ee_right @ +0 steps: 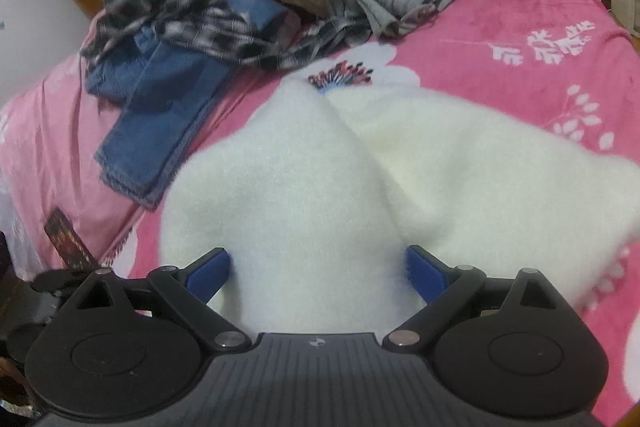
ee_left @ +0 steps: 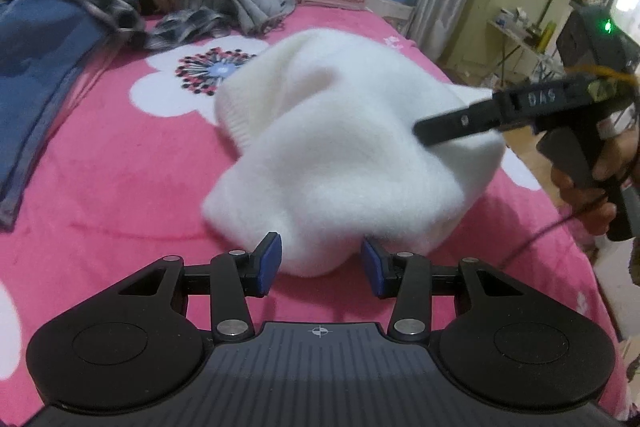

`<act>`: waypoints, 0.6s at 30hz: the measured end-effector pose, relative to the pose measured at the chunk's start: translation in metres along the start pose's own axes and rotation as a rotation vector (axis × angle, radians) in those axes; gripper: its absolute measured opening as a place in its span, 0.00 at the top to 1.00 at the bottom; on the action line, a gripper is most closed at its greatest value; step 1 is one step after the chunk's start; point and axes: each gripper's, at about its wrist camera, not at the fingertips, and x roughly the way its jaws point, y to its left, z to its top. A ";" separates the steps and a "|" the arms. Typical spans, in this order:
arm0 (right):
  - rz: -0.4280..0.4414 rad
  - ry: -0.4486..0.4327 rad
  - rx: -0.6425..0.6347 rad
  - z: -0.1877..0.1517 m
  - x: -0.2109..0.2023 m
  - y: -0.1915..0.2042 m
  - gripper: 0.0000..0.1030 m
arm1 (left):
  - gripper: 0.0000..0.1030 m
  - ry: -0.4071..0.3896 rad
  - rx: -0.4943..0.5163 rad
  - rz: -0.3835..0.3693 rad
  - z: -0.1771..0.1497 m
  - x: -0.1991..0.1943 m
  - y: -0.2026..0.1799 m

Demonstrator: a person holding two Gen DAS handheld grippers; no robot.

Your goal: Fold clothes

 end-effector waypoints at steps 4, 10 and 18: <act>-0.024 0.030 -0.024 -0.017 -0.001 0.014 0.07 | 0.57 -0.044 -0.012 -0.004 -0.004 -0.021 0.004; -0.049 0.088 -0.023 -0.058 0.006 0.035 0.07 | 0.55 -0.107 -0.025 0.012 0.000 -0.031 0.005; -0.088 0.083 -0.007 -0.089 0.003 0.041 0.09 | 0.51 -0.099 0.027 0.062 0.011 0.008 -0.006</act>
